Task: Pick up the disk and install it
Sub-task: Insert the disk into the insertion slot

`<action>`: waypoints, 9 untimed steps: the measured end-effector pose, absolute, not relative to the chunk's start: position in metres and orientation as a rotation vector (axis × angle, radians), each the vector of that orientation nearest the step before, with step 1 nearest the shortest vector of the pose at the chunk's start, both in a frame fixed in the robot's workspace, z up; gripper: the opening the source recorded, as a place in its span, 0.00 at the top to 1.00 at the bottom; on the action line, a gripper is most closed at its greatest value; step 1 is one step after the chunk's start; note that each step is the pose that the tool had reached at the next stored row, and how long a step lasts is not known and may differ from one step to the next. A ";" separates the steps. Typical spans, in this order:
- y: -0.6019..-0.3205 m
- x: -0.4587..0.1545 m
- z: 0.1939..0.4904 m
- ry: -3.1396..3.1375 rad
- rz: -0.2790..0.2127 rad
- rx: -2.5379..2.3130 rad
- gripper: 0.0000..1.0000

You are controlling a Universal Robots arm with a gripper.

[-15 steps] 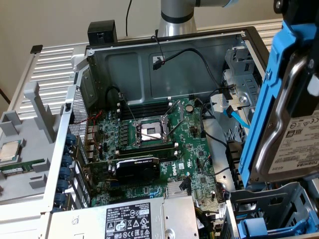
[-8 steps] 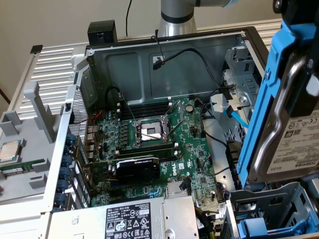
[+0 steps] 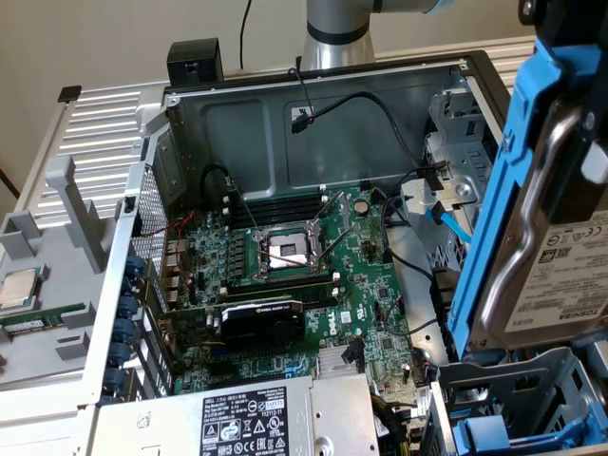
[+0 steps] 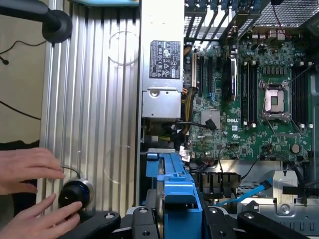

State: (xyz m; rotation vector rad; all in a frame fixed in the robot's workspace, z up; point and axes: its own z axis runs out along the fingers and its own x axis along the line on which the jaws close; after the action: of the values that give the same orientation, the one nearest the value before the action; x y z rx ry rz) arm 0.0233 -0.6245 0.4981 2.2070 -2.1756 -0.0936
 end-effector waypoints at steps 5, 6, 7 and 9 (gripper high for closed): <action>-0.624 0.024 0.498 -2.172 -0.100 2.204 0.63; -0.624 0.024 0.498 -2.172 -0.100 2.204 0.63; -0.624 0.024 0.498 -2.172 -0.100 2.204 0.63; -0.625 0.024 0.498 -2.170 -0.100 2.206 0.63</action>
State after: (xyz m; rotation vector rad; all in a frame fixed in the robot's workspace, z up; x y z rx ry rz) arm 0.0237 -0.6245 0.4981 2.2060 -2.1702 -0.1002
